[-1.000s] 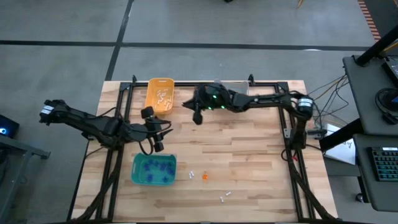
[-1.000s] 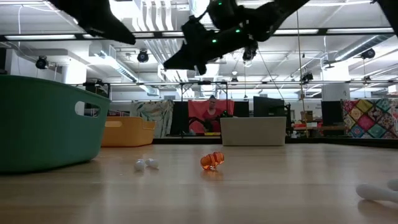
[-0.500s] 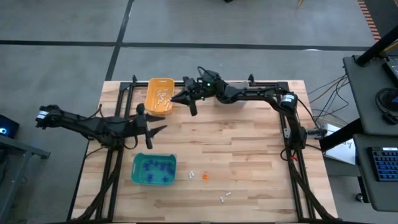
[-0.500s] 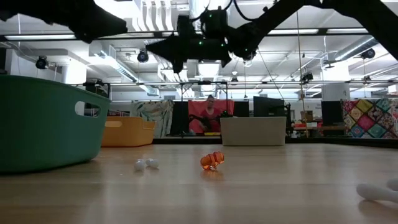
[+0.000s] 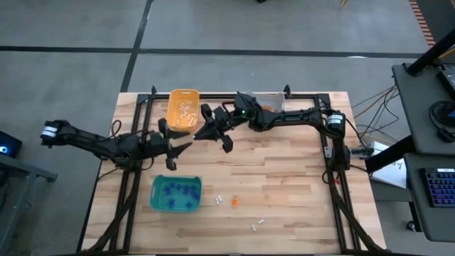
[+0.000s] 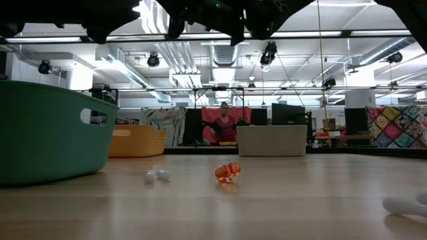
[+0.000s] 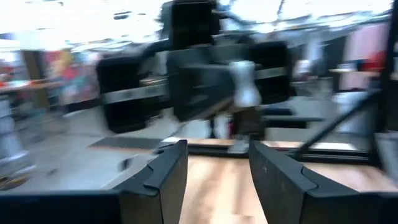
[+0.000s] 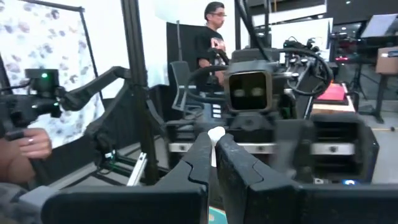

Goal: Sort Halloween decoration
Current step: Put the white bone toy into the orange bin

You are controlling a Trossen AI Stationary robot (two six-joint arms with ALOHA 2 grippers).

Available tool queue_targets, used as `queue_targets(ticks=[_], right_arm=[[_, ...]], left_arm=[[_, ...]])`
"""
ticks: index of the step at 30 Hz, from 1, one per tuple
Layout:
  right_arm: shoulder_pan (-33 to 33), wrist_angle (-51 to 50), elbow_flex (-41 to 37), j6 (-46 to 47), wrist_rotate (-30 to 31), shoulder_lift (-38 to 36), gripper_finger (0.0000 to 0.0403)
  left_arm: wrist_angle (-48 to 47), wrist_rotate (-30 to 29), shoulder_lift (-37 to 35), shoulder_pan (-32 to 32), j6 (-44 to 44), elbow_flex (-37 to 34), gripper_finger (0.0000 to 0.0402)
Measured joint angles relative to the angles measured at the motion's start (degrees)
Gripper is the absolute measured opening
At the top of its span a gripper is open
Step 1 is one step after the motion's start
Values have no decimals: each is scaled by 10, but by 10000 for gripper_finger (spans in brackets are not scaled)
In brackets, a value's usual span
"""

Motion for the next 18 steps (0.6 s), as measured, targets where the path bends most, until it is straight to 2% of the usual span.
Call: queue_targets(ticks=[2, 4, 12, 18], right_arm=[[1, 0, 0, 0, 6, 0, 12], [1, -1, 0, 2, 9, 0, 12], [1, -14, 0, 9, 6, 0, 12], [1, -16, 0, 4, 8, 0, 12]], left_arm=[[15, 41, 14, 0, 1, 0, 151], [26, 53, 26, 0, -1, 0, 149], [94, 9, 47, 0, -5, 0, 148], [109, 17, 49, 0, -9, 0, 148]])
